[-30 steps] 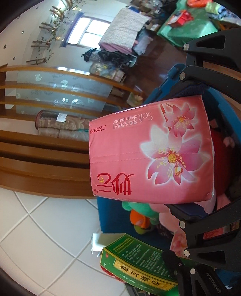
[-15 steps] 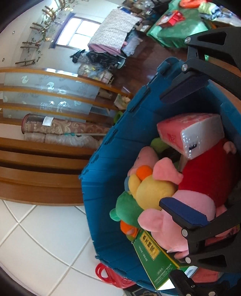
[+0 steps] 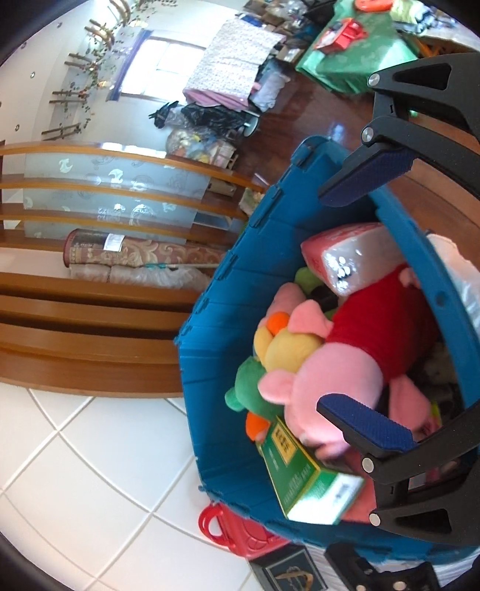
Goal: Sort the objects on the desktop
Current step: 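Open the right gripper to drop the tissue pack while the left gripper releases the syrup box into the bin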
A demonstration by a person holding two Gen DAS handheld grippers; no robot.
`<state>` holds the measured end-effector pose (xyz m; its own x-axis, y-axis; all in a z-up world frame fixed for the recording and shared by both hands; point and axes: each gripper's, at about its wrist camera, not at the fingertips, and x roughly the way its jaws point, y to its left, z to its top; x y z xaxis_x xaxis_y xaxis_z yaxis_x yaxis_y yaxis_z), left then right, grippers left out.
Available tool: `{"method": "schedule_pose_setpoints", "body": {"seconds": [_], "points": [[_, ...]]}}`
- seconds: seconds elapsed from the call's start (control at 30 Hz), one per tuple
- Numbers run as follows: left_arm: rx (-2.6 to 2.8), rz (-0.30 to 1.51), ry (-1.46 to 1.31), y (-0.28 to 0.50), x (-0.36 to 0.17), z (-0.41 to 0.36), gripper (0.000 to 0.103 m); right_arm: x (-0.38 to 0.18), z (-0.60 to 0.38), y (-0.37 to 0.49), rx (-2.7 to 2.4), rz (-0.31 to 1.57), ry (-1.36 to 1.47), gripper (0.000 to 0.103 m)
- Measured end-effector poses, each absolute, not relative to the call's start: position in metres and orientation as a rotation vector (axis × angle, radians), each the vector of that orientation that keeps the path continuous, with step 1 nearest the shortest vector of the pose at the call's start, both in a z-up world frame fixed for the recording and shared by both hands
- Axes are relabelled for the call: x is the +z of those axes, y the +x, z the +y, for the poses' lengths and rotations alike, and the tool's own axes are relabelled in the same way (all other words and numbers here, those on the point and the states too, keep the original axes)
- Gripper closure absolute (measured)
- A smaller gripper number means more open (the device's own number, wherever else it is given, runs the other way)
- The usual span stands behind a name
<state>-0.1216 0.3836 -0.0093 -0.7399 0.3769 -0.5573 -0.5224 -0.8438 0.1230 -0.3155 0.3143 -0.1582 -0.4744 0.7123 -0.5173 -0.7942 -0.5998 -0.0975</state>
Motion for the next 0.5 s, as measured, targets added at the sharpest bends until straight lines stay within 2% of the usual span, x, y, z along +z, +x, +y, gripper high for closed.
{"method": "schedule_pose_setpoints", "body": {"seconds": [0.5], "points": [[2.496, 0.279, -0.748, -0.043, -0.008, 0.313, 0.006, -0.142, 0.207, -0.266, 2.165, 0.131, -0.625, 0.000]]}}
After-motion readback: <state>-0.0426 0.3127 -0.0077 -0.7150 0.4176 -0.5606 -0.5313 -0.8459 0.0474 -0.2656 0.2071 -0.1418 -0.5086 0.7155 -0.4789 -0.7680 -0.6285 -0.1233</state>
